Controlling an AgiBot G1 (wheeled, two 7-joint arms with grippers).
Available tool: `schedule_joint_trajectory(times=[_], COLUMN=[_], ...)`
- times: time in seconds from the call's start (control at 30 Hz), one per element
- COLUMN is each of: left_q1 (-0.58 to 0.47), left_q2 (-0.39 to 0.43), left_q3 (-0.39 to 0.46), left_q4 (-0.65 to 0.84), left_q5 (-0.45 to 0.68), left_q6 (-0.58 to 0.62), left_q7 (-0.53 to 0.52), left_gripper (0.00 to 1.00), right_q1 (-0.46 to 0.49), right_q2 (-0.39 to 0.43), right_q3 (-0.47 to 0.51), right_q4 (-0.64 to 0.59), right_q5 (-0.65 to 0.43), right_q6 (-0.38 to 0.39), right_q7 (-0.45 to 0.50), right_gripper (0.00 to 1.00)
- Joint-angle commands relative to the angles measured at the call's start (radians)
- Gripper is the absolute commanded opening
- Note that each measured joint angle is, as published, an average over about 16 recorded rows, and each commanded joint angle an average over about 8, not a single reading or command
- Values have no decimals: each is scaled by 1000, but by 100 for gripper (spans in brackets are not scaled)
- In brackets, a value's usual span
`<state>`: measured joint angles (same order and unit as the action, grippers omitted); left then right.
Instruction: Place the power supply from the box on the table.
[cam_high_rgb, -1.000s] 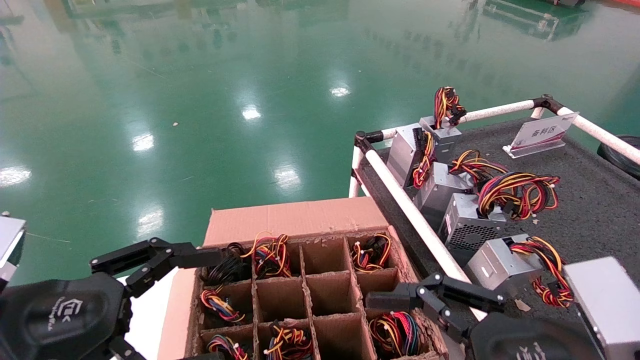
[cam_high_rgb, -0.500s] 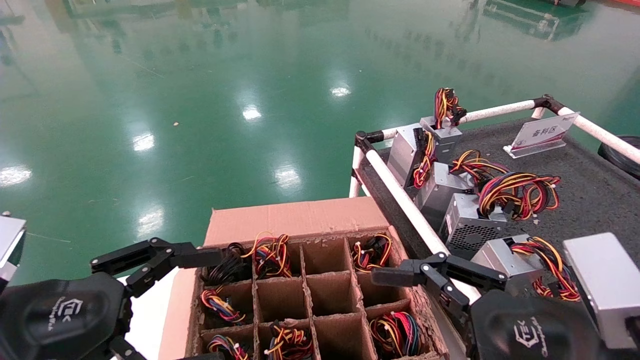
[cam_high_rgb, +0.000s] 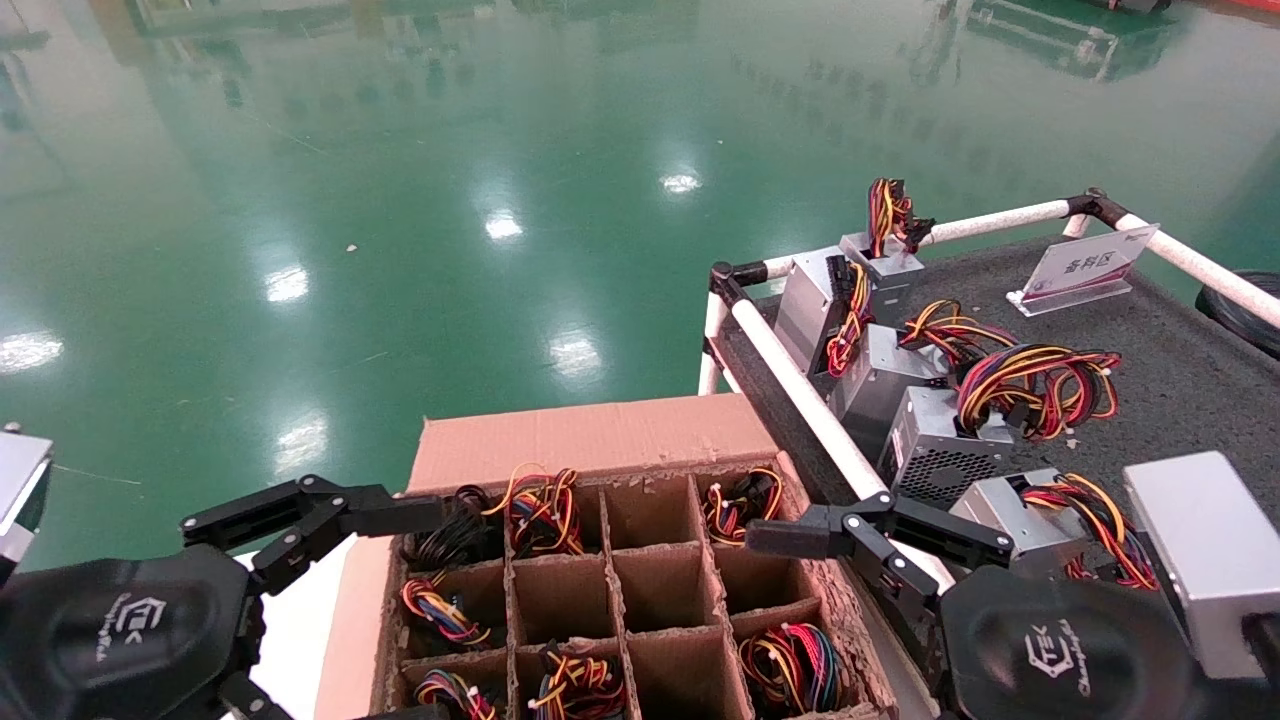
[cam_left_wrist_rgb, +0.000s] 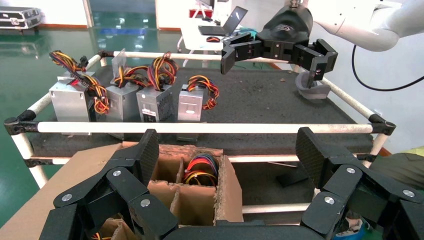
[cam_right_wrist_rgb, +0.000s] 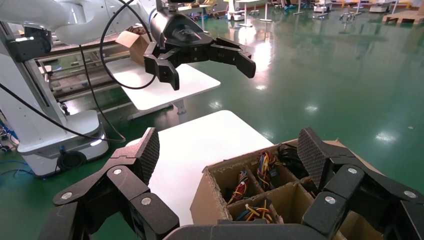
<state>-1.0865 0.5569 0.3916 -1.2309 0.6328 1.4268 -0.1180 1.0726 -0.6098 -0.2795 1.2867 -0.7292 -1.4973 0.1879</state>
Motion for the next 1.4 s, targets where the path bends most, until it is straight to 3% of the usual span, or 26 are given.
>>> schedule_joint_trajectory(times=[0.03, 1.4], left_q1=[0, 0], left_q2=[0, 0], left_q3=[0, 0], left_q4=[0, 0], left_q5=[0, 0], left_q6=[0, 0], left_q7=[0, 0], left_gripper=[100, 100], right_q1=[1, 3], right_q2=[0, -2], right_q3=[0, 0], right_q4=[-1, -5], right_q5=[0, -2], right_q6=[1, 4], right_q7=[-1, -3], right_gripper=[100, 100])
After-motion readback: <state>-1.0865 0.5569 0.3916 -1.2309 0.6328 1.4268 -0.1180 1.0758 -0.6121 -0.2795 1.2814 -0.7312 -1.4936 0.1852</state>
